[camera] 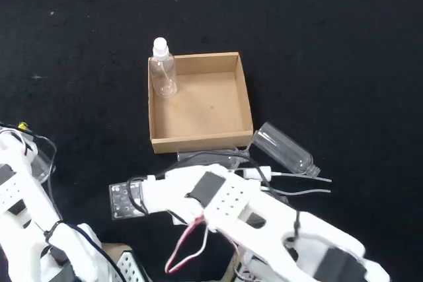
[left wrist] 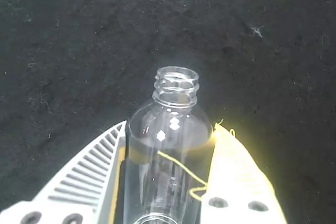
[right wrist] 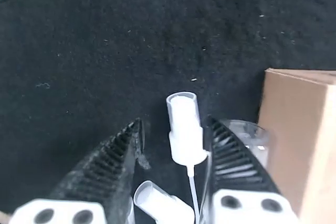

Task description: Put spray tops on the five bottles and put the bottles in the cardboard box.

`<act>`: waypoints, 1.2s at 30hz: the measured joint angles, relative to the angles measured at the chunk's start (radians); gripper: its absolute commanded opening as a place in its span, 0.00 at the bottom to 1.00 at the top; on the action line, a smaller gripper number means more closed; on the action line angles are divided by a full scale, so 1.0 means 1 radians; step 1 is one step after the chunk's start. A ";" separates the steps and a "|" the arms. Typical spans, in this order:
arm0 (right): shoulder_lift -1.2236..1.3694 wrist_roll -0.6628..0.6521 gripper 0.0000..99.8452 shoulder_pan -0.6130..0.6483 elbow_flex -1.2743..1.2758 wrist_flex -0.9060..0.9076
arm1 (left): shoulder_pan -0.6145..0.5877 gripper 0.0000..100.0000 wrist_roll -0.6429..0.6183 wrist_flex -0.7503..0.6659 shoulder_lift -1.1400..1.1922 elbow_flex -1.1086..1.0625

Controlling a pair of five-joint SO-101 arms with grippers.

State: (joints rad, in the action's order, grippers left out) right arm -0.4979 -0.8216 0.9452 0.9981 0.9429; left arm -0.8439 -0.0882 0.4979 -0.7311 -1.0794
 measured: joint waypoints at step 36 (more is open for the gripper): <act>0.299 0.021 0.01 -0.043 -0.141 -0.057 | -0.011 0.03 0.000 0.118 0.000 0.025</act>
State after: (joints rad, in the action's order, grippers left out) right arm -0.1987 -0.8002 0.9022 0.8569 0.8861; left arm -0.8546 -0.0882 0.6160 -0.7311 -1.0549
